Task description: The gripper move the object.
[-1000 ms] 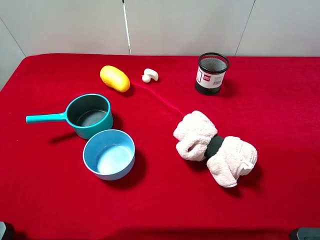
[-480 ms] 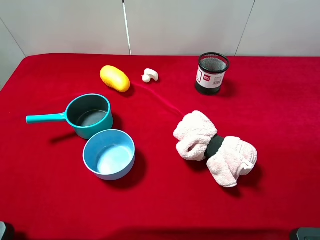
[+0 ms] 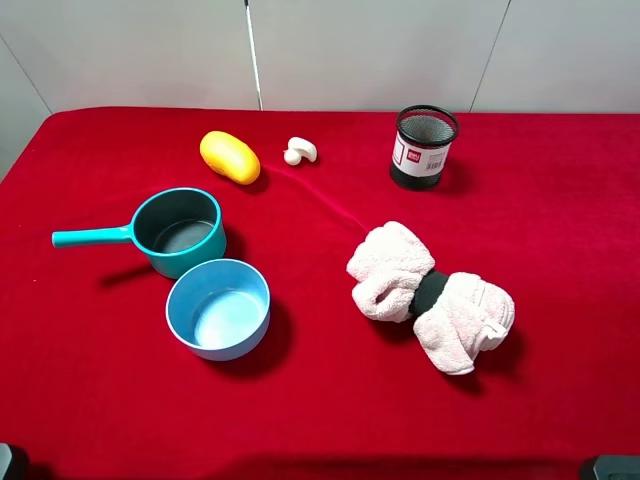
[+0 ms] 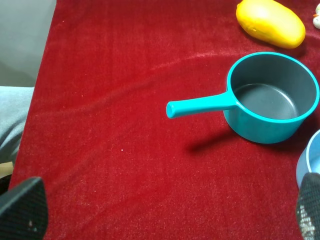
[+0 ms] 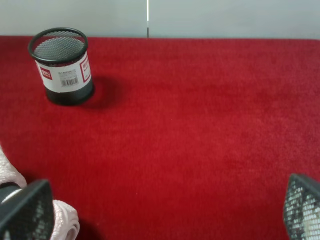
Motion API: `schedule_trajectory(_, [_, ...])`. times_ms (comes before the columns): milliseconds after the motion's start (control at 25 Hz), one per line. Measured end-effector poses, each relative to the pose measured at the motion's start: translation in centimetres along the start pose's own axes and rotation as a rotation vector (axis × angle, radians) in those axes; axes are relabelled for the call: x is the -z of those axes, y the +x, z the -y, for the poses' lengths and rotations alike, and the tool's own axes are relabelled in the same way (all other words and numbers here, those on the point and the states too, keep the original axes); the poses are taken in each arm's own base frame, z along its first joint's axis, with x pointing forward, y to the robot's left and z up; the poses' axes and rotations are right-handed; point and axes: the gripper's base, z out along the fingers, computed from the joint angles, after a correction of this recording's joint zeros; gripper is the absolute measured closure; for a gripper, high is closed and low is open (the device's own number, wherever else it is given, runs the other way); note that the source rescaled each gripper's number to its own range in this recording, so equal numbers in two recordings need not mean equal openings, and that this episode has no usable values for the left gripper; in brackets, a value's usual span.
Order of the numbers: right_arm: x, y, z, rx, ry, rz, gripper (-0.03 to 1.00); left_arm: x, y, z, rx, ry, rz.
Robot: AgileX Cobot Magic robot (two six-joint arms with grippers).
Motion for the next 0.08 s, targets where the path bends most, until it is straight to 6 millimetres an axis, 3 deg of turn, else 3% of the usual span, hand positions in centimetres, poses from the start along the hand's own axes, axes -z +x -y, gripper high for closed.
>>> schedule_trajectory(80, [0.00, 0.00, 0.00, 0.000, 0.000, 0.000, -0.03, 0.00, 0.00, 0.00, 0.000, 0.000, 0.000])
